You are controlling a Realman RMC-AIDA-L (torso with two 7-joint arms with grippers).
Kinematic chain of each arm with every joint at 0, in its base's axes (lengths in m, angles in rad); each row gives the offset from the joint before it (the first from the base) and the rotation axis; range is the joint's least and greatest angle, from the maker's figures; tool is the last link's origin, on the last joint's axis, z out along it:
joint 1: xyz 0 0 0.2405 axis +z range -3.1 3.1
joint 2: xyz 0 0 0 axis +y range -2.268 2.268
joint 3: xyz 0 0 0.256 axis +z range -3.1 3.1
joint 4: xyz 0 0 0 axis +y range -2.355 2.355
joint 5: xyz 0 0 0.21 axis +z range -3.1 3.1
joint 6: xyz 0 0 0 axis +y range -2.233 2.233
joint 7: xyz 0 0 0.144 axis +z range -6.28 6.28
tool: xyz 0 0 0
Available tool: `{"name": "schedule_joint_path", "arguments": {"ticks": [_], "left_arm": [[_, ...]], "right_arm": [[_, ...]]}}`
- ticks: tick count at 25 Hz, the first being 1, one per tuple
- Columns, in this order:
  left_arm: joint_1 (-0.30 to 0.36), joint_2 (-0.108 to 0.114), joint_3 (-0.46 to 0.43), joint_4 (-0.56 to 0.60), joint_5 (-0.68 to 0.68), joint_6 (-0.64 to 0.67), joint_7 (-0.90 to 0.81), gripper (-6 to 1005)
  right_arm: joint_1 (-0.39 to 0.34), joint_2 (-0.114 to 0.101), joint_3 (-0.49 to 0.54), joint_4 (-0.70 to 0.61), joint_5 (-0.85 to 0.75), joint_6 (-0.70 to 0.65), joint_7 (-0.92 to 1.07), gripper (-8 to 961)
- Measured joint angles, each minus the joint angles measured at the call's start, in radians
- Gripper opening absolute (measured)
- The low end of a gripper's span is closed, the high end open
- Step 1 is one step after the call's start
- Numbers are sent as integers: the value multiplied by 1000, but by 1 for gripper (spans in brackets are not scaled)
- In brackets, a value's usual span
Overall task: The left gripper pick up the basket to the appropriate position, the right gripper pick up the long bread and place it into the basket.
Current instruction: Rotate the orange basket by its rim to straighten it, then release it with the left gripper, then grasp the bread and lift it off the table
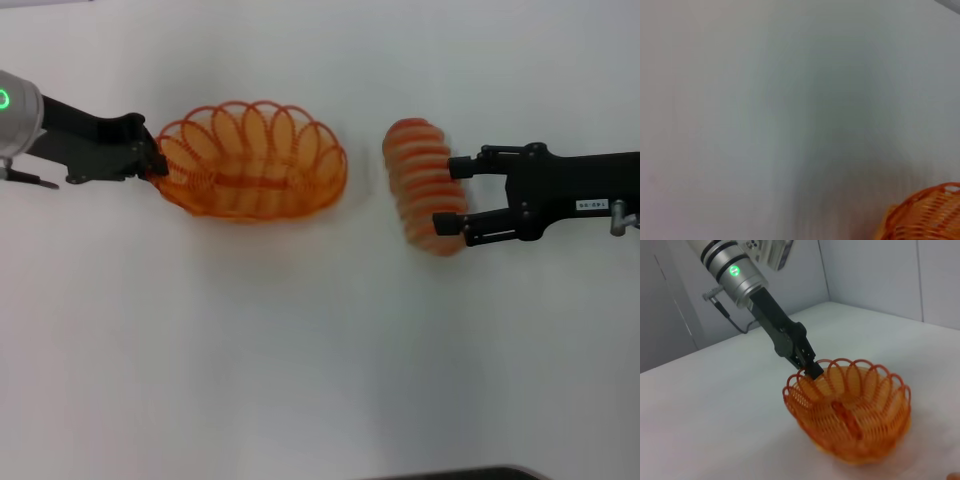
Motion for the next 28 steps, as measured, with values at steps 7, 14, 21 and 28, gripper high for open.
{"name": "schedule_joint_path", "arguments": {"ticks": [7, 14, 21, 28], "left_arm": [[27, -17, 3, 36, -4, 5, 7, 208], [97, -4, 5, 93, -151, 67, 341, 337], [221, 62, -12, 64, -344, 124, 844, 608], [285, 52, -16, 67, -345, 234, 1126, 765]], "right_arm": [[-6, -3, 23, -1, 0, -25, 6, 818], [1, 3, 74, -2, 0, -52, 35, 812], [21, 1, 133, -2, 0, -27, 156, 806], [54, -14, 159, -58, -21, 11, 462, 800]]}}
